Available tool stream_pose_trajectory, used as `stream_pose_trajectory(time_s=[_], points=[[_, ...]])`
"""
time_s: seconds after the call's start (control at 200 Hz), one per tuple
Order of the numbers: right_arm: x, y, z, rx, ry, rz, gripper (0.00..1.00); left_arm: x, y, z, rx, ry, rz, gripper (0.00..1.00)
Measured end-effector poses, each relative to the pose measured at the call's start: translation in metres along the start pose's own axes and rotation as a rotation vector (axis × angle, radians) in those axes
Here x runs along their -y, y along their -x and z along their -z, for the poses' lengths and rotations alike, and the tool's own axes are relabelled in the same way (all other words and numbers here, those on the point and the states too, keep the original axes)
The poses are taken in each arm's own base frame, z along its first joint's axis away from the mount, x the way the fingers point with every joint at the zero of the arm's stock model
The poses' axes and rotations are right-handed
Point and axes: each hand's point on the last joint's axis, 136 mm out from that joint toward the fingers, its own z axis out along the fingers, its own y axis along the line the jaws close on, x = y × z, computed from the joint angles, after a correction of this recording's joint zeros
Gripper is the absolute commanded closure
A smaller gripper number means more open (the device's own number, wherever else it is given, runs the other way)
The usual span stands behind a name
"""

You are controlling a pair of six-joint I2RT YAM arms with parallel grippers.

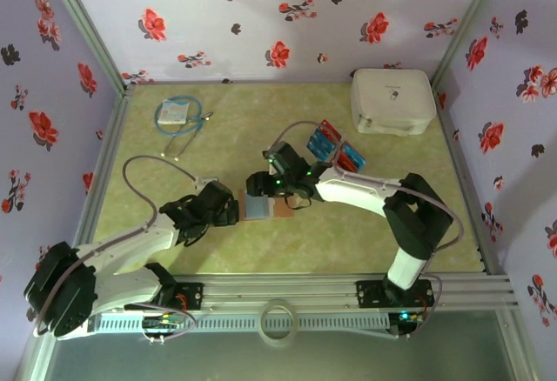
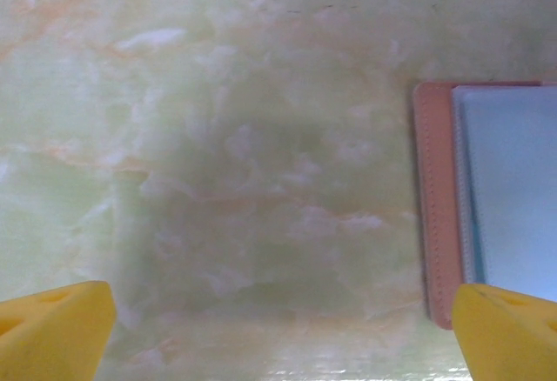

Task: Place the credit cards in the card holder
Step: Flip over the card slot in the card holder, then press the card slot in the card holder.

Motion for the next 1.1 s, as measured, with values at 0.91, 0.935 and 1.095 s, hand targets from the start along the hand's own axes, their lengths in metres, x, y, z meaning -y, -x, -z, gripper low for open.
stream_pose_trajectory(time_s=[0.91,0.935,1.095], points=[[0.067,-0.044,-0.012,-0.069,-0.116,-0.047,0.41,0.035,-0.005,-0.037,-0.087,0.026,-0.162,0.00],[0.067,-0.044,-0.012,-0.069,-0.115,-0.047,0.42,0.034,-0.005,-0.038,-0.089,0.031,-0.164,0.00],[0.067,-0.044,-0.013,-0.065,-0.113,-0.046,0.42,0.027,-0.011,-0.040,-0.108,0.064,-0.173,0.00]])
